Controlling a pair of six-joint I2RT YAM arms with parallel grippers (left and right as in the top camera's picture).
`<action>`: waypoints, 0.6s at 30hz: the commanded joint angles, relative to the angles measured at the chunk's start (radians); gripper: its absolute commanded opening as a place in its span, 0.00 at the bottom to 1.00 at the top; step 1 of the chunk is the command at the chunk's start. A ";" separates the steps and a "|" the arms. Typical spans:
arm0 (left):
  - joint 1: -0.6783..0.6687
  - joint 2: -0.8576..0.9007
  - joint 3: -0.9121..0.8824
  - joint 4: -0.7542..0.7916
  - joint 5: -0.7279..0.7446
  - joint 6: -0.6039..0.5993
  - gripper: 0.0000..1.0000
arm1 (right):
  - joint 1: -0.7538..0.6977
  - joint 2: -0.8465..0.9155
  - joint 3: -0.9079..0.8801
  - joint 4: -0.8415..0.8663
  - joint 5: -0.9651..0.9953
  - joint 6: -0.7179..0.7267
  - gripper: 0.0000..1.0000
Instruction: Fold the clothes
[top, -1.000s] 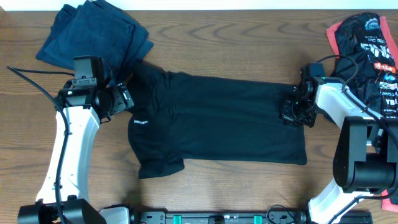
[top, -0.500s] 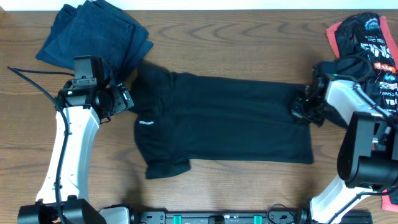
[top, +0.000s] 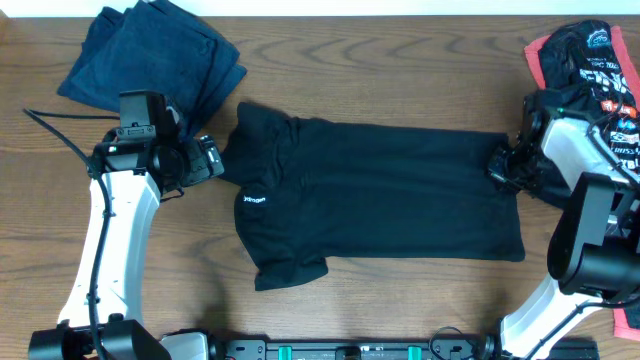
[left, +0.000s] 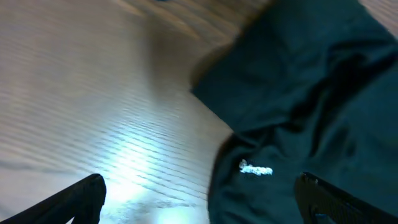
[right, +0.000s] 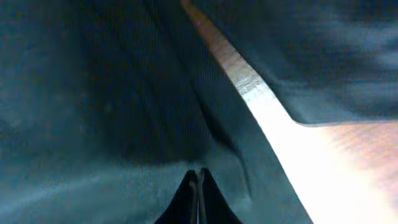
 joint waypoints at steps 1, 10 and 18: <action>0.001 0.009 -0.016 0.003 0.069 0.048 0.98 | -0.008 0.002 0.118 -0.061 -0.003 -0.014 0.03; 0.001 0.167 -0.016 0.210 0.245 0.116 0.46 | 0.041 -0.011 0.280 -0.226 -0.408 -0.225 0.11; -0.002 0.371 -0.016 0.430 0.417 0.121 0.08 | 0.171 -0.010 0.269 -0.201 -0.398 -0.228 0.14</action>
